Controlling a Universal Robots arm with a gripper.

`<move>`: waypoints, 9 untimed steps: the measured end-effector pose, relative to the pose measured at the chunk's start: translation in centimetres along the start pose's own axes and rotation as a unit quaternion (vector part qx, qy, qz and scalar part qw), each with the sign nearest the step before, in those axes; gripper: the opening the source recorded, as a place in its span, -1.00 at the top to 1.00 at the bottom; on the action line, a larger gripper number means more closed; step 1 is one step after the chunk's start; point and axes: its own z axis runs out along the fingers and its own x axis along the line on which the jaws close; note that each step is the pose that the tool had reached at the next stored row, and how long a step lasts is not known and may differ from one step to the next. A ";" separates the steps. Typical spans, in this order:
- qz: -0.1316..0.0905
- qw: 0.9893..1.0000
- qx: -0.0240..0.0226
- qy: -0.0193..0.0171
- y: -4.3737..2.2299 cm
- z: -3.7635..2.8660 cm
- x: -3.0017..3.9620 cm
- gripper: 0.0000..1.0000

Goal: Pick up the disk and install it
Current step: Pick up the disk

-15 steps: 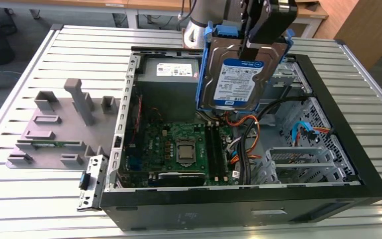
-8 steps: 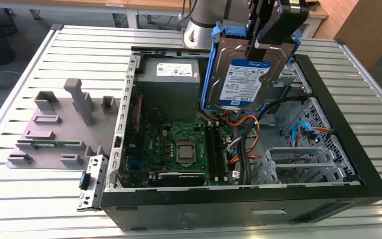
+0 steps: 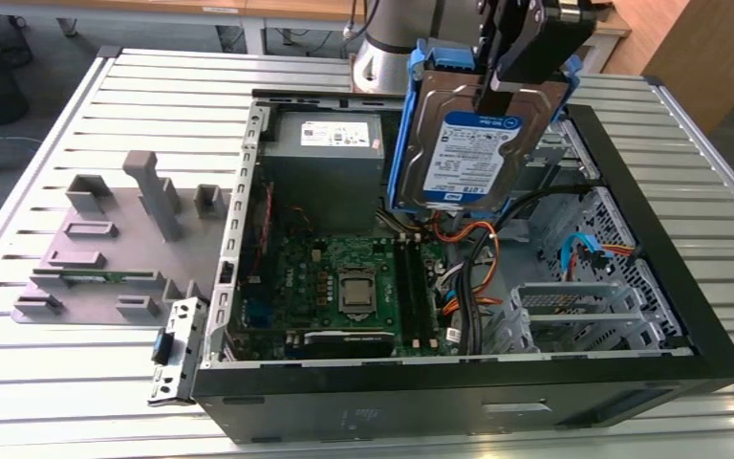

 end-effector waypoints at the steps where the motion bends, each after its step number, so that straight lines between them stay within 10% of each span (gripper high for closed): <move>1: 0.000 1.000 0.000 0.000 0.00 -0.06 0.00 0.30; 9: 0.000 1.000 0.000 0.000 0.06 -0.11 0.34 0.30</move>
